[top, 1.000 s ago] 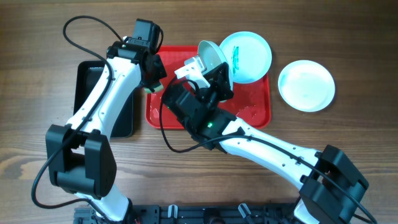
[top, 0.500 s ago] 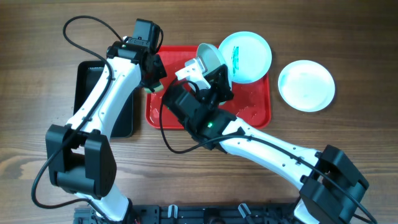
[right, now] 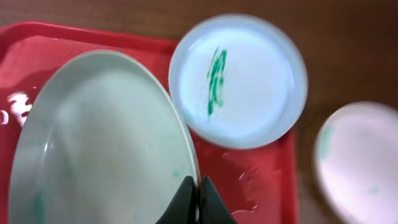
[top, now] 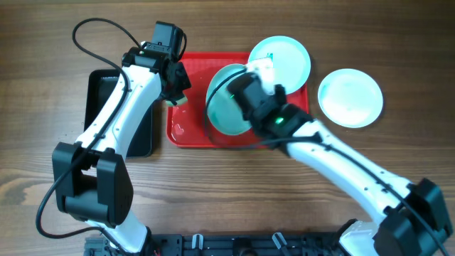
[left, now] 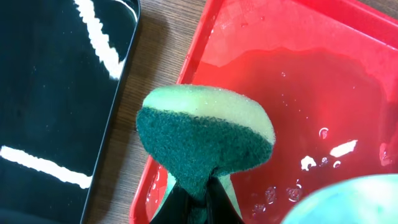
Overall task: Clean dirty plates on tray and stack at the side
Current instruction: 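Lift the cleaned plate off the red tray with the right gripper, then carry the plate right over the cleaned plate beside the tray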
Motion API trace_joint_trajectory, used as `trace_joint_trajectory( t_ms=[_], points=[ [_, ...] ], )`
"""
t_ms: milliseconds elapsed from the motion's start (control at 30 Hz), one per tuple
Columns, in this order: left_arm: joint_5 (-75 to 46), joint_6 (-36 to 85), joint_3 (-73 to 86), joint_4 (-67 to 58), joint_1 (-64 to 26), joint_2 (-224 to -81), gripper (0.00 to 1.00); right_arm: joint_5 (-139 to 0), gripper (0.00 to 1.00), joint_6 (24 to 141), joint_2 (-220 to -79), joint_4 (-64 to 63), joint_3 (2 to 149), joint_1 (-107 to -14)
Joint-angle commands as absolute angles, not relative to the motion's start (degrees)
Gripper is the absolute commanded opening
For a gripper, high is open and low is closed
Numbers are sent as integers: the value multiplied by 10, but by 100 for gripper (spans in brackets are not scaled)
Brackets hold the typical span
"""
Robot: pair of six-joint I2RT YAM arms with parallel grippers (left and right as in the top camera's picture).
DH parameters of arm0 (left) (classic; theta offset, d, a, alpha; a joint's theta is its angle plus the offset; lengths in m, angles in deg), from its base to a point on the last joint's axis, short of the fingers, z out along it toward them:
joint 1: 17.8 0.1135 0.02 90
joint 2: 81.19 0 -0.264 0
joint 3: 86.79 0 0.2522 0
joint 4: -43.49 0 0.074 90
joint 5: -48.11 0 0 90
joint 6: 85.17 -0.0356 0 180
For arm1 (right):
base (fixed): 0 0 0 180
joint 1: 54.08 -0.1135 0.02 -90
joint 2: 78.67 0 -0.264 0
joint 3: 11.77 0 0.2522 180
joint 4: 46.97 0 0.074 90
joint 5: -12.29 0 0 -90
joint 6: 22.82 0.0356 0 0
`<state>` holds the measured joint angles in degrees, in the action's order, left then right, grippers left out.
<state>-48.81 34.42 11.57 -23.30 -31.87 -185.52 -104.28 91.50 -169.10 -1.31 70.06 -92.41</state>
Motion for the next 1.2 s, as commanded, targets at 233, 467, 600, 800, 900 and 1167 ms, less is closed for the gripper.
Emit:
trace_joint_trajectory(
  t_ms=[233, 467, 600, 800, 900, 1167],
  points=[
    [-481, 335, 117, -233, -317, -1860, 4, -792, 4, 1007, -1672, 6, 710, -768],
    [-481, 335, 117, -234, -317, -1860, 4, -792, 4, 1035, -1671, 29, 710, -730],
    [-481, 335, 117, -235, -317, -1860, 4, -795, 4, 1036, -1664, 43, 710, -717],
    [-481, 335, 117, -235, -317, -1860, 4, -822, 4, 1037, -1631, 65, 710, -713],
    [-481, 335, 117, -235, -317, -1860, 4, -843, 4, 1045, -1624, 82, 710, -713],
    [-481, 335, 117, -235, -318, -1860, 4, -930, 4, 1082, -1590, 132, 710, -712]
  ],
)
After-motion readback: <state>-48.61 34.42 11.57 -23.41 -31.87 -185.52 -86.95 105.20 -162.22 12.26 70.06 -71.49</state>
